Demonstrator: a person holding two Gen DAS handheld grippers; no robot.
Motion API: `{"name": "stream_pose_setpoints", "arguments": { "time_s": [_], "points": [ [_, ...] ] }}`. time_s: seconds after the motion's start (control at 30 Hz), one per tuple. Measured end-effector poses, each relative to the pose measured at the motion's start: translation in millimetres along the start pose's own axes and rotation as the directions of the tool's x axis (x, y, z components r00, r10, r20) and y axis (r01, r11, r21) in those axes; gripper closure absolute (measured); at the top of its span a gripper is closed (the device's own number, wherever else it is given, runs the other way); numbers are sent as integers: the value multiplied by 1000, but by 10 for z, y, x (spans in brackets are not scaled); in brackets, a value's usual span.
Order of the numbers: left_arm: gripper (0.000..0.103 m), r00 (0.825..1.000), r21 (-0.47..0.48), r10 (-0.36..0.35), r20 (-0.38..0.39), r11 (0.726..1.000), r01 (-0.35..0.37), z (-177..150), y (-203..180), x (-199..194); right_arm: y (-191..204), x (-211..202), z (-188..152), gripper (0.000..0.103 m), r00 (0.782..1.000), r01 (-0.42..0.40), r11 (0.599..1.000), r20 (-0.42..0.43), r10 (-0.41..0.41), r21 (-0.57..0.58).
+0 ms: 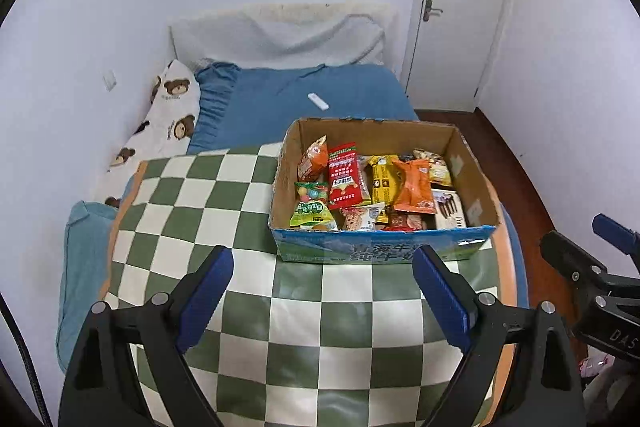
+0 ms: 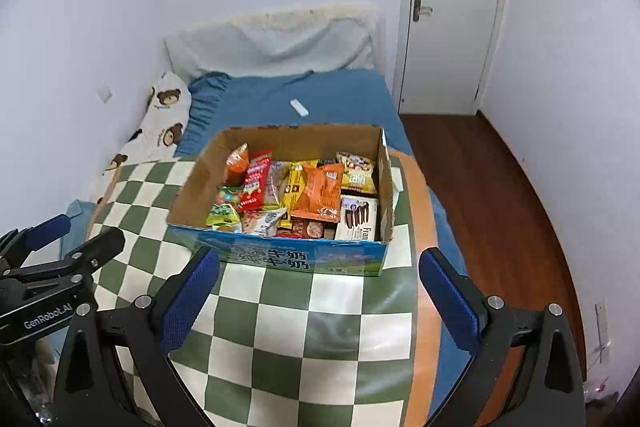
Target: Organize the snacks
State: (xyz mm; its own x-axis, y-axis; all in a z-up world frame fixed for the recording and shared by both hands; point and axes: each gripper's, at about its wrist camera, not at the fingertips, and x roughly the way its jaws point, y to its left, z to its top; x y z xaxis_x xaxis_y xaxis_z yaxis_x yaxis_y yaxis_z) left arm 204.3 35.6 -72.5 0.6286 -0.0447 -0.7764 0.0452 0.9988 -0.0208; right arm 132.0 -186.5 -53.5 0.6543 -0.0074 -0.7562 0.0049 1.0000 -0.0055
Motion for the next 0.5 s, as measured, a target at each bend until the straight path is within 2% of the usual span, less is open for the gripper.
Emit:
{"name": "stream_pose_setpoints", "arguments": {
  "time_s": [0.23,0.5],
  "points": [
    [11,999,12,-8,46,1000,7,-107,-2,-407,33,-587,-123,1,997,7,1000,82,-7,-1],
    [11,996,4,-11,90,1000,11,-174,0,-706,115,-991,-155,0,991,4,1000,136,-1,-22]
  ]
}}
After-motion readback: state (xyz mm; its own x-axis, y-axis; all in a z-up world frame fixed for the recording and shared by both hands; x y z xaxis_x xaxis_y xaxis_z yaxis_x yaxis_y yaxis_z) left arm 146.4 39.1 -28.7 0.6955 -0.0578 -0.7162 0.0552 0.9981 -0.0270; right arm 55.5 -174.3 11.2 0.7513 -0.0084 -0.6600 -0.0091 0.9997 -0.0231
